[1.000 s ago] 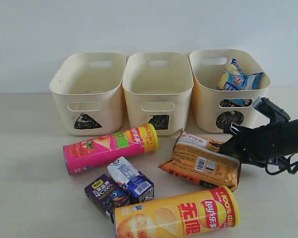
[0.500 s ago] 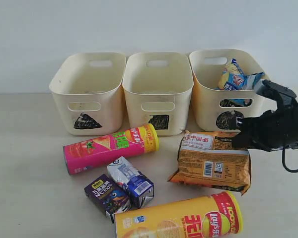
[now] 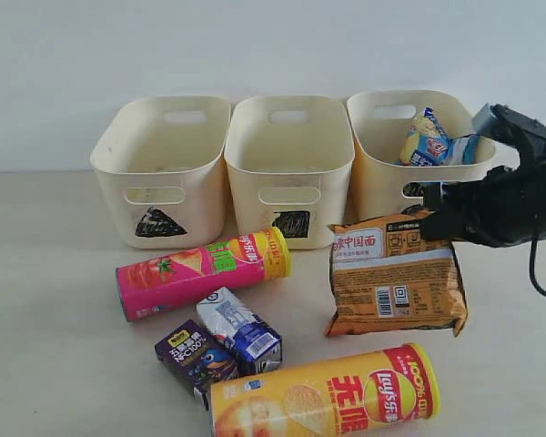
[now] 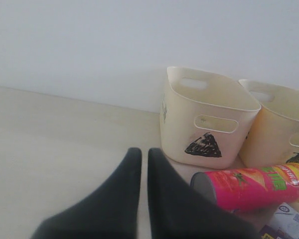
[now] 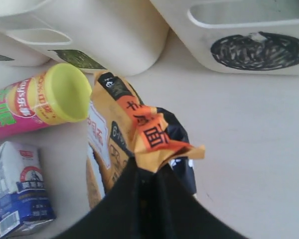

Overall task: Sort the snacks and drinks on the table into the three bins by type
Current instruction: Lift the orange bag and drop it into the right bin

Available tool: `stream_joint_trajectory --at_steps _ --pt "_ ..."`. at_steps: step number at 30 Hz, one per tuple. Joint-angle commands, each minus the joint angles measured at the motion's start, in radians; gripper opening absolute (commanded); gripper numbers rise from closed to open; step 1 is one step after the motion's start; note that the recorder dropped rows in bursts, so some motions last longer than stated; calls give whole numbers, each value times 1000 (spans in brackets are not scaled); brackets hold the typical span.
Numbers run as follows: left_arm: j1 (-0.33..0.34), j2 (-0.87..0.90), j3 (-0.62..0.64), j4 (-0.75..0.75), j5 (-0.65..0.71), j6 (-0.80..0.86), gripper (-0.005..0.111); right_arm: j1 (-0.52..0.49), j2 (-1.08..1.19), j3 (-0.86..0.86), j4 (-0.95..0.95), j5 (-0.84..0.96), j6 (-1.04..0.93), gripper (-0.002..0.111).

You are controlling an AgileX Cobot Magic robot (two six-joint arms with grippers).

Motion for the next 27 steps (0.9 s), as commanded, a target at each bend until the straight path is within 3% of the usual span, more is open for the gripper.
stream_joint_trajectory --at_steps 1,14,27 --pt "-1 -3 3 2 -3 2 4 -1 -37 -31 -9 65 20 0" --pt "-1 -3 3 2 -3 2 4 -90 -37 -128 -36 278 85 0" --pt "-1 -3 3 2 -3 2 4 -101 -37 -242 -34 408 139 0"
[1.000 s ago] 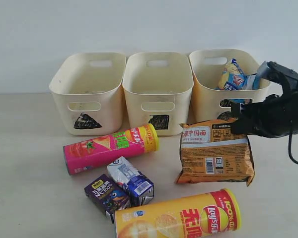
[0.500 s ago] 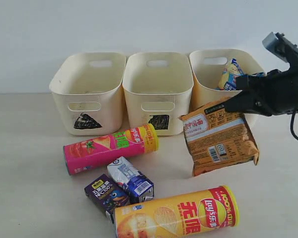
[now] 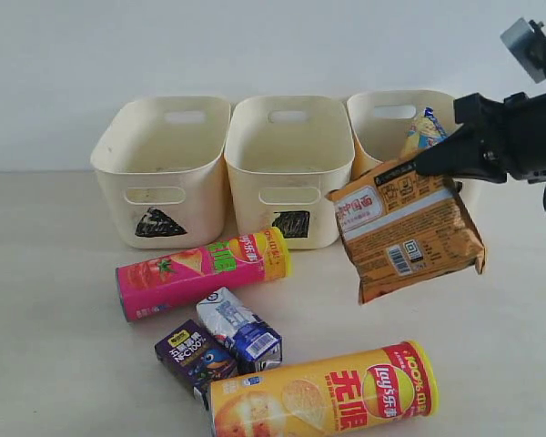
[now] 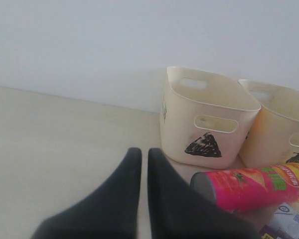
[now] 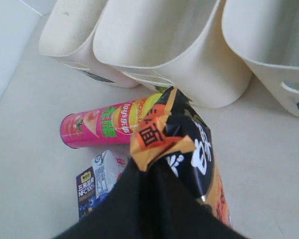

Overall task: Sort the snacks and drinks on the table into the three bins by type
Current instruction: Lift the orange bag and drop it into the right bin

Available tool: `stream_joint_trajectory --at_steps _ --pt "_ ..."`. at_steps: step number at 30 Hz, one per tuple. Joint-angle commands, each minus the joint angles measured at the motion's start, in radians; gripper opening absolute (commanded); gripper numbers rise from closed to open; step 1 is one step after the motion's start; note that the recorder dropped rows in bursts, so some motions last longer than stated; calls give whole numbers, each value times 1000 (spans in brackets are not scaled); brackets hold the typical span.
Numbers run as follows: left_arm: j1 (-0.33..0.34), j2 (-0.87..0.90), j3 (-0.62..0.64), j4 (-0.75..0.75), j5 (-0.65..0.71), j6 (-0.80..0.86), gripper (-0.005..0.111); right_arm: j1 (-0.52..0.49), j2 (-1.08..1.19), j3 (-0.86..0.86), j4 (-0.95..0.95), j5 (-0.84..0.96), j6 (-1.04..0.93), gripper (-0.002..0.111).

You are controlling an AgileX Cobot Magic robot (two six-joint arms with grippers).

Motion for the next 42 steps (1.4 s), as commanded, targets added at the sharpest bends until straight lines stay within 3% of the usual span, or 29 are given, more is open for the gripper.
stream_joint_trajectory --at_steps 1,13,22,42 --pt "-1 -3 3 2 -2 2 4 -5 -15 -66 11 49 33 0" --pt "-1 -3 3 2 -3 2 4 -5 -11 -355 -123 15 226 0" --pt "-1 -3 3 2 -3 2 4 -5 20 -540 -275 -151 355 0" --pt "-1 -3 3 2 -3 2 4 -3 339 -688 -252 -329 396 0"
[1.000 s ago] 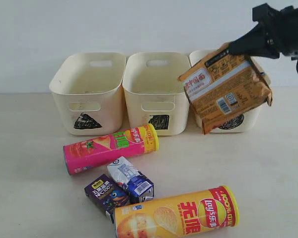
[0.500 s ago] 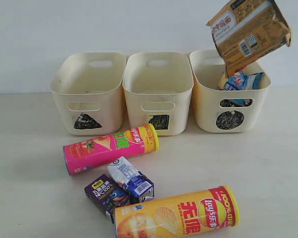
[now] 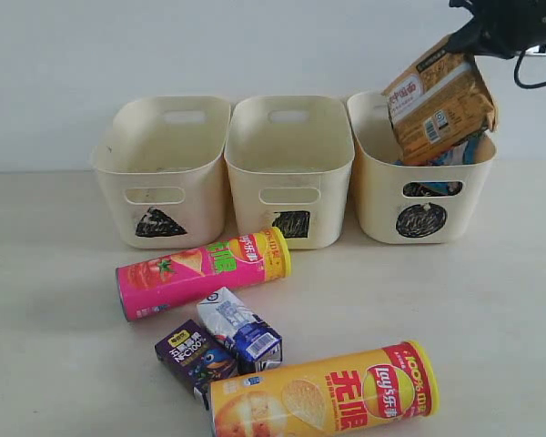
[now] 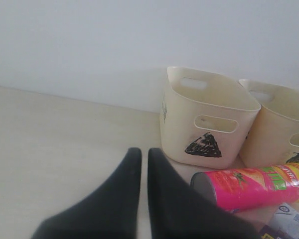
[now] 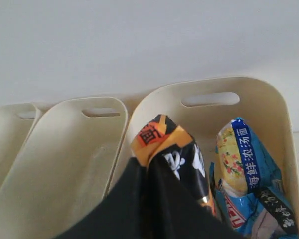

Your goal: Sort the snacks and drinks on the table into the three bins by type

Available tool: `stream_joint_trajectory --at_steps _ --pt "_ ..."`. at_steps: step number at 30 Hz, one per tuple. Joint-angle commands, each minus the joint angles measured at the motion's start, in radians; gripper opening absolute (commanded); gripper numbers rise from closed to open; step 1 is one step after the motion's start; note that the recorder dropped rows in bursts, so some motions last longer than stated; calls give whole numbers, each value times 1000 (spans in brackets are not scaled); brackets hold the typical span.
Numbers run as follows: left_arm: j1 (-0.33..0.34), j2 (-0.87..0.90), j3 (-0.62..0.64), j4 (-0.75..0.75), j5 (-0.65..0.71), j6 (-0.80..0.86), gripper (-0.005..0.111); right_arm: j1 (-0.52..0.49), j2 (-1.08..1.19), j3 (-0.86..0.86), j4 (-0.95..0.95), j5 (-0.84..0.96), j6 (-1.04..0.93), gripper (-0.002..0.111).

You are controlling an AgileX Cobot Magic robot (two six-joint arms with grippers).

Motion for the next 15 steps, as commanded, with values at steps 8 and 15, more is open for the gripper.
stream_joint_trajectory --at_steps 8,15 --pt "-1 -3 3 2 -3 2 4 -2 34 -15 24 -57 0 10" --pt "-1 -3 3 2 -3 2 4 -2 34 -15 24 -75 8 70"
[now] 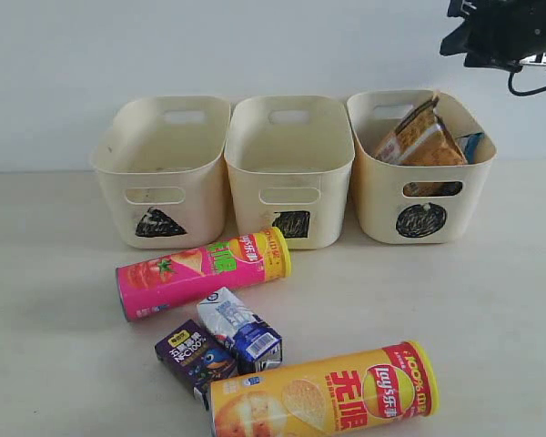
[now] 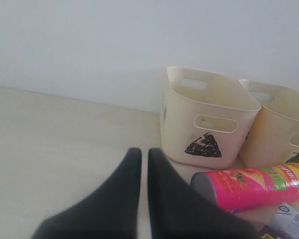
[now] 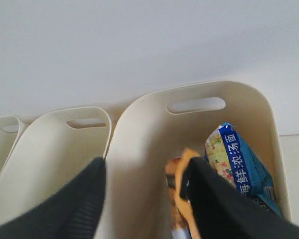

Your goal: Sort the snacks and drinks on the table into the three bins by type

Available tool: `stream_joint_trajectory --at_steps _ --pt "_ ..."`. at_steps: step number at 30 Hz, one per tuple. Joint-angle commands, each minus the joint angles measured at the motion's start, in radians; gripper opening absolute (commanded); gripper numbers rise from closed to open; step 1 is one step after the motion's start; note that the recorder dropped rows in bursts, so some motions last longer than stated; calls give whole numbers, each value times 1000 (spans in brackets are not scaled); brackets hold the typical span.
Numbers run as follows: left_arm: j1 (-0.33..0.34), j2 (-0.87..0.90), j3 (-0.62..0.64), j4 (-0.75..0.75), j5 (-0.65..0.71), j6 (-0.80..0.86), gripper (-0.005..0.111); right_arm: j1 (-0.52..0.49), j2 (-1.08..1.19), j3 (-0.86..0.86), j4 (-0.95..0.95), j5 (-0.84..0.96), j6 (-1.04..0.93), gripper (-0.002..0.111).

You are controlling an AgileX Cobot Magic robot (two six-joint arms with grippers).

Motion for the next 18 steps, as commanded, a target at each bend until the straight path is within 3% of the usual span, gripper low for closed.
stream_joint_trajectory --at_steps 1,3,6,12,18 --pt "-1 -3 3 2 -3 2 4 -2 -8 -12 2 -15 3 71" --pt "-1 -3 3 2 -3 2 4 -2 -8 -32 -13 8 3 67" --pt "-1 -3 3 2 -3 2 4 -4 -19 -61 -25 30 3 50" --pt "-1 -3 3 2 -3 2 4 -4 -76 -66 -120 32 3 4" --pt "-1 -3 3 2 -3 2 4 -4 -116 -64 -344 132 50 0"
